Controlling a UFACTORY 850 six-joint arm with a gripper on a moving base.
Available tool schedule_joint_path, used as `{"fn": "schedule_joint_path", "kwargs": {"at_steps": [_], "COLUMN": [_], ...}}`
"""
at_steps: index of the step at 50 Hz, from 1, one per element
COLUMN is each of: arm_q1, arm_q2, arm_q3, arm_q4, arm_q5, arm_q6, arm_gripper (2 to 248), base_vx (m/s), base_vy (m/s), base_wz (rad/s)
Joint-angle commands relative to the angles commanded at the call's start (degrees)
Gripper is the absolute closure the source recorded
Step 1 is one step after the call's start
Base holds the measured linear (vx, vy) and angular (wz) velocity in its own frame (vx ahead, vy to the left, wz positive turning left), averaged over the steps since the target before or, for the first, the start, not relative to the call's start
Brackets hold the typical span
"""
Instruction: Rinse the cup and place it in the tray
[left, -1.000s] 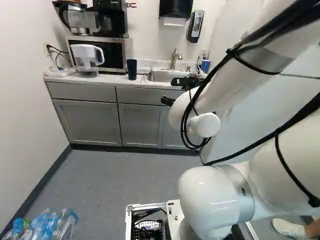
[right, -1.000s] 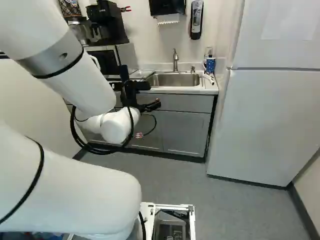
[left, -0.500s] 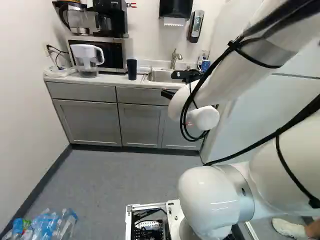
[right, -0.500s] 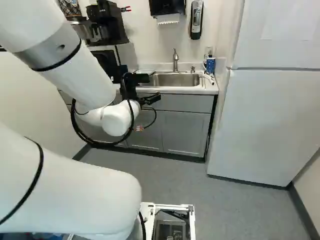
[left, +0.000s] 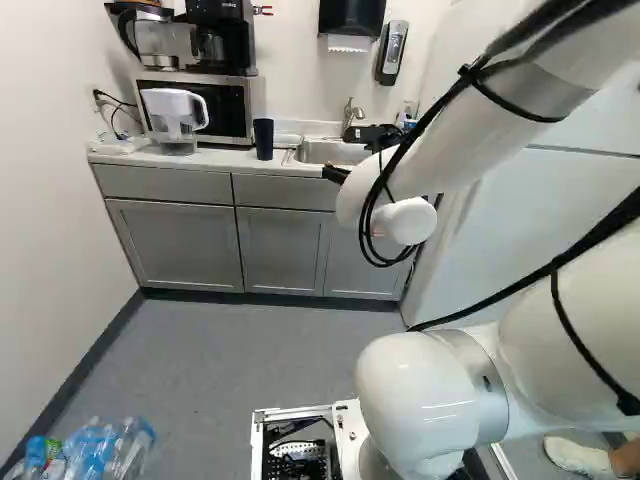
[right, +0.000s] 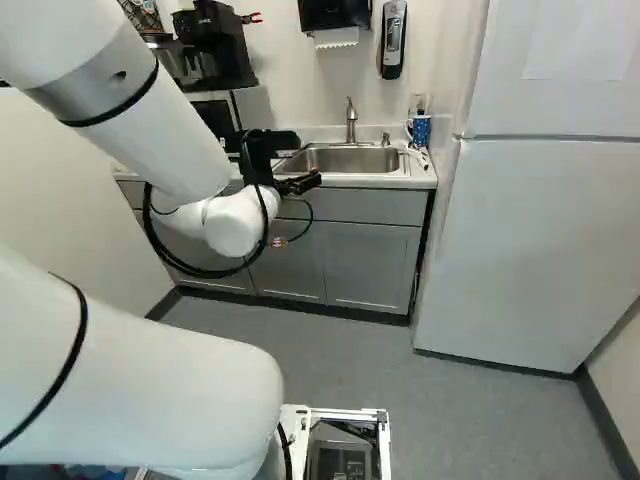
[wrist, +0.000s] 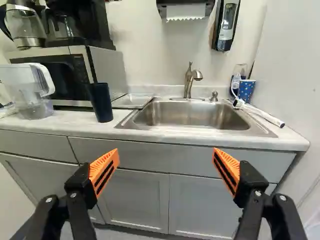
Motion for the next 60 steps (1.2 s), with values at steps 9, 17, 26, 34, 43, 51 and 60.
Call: {"fn": "schedule_joint_path", "kwargs": {"at_steps": [9, 17, 26, 34, 43, 51, 60], "arm_q1": [0.0, 0.0, 0.0, 0.0, 0.0, 0.0, 0.0], "arm_q2": [-0.1, -0.3, -0.5, -0.8, -1.0, -1.3, -1.7], "arm_q3": [-1.3, -2.5, -3.8, -5.0, -6.4, -7.7, -9.1], "arm_q4": [0.0, 0.0, 0.0, 0.0, 0.0, 0.0, 0.0], "arm_q5": [0.0, -0.3, -1.0, -1.8, -2.9, -3.8, -5.0], "arm_q6": [0.0, 0.0, 0.0, 0.0, 0.0, 0.0, 0.0], "arm_gripper": [3, 3, 3, 3, 3, 3, 3], "base_vx": [0.0, 0.0, 0.0, 0.0, 0.0, 0.0, 0.0], "base_vy": [0.0, 0.0, 0.0, 0.0, 0.0, 0.0, 0.0], "base_wz": [0.0, 0.0, 0.0, 0.0, 0.0, 0.0, 0.0]}}
